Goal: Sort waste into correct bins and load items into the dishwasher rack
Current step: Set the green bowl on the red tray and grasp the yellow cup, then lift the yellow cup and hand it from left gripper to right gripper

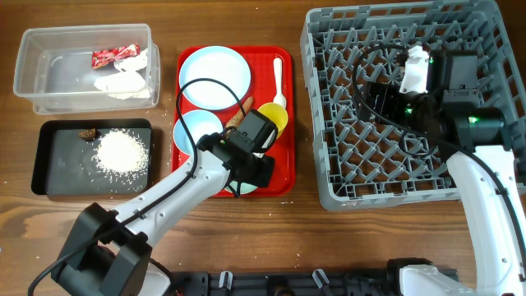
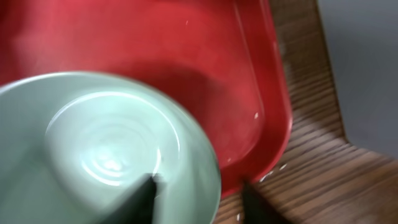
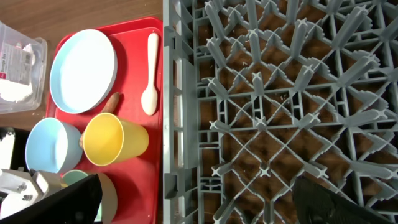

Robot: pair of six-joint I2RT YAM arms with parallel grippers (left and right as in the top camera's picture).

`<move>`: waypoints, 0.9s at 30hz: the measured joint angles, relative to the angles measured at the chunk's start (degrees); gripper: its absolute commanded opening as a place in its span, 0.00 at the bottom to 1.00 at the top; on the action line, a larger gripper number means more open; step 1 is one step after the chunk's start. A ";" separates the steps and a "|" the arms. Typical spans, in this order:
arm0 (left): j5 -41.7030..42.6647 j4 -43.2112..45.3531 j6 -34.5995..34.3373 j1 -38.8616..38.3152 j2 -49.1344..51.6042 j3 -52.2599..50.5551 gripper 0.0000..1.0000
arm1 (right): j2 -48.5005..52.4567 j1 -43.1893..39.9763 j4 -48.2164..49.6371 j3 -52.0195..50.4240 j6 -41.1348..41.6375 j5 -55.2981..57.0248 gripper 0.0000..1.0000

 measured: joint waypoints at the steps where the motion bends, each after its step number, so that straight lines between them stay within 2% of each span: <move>1: 0.02 0.35 0.00 0.00 0.00 0.07 0.61 | 0.00 0.00 0.02 0.00 0.00 0.00 1.00; 6: 0.63 -3.06 -0.13 0.02 0.15 7.72 0.63 | 0.00 0.00 0.02 0.00 0.00 0.00 1.00; 8: 0.42 -1.70 -1.03 0.35 0.15 11.56 0.64 | 0.00 0.00 0.04 0.00 -0.02 0.00 1.00; 12: -4.33 1.86 -5.99 4.11 0.87 12.39 0.65 | 0.00 0.00 0.02 0.00 0.00 0.00 1.00; 17: -6.67 7.39 -7.56 6.14 7.87 12.39 0.65 | 0.00 0.00 0.04 0.00 0.00 0.00 1.00; 20: -7.08 10.49 -7.78 6.14 12.83 12.39 0.54 | 0.00 0.00 0.07 0.00 -0.02 0.00 1.00; 24: -7.10 11.34 -8.44 6.14 14.47 12.39 0.31 | 0.00 0.00 0.09 0.00 0.00 0.00 1.00; 27: -7.08 12.41 -8.52 6.14 14.47 12.39 0.26 | 0.00 0.00 0.26 0.00 -0.02 0.00 1.00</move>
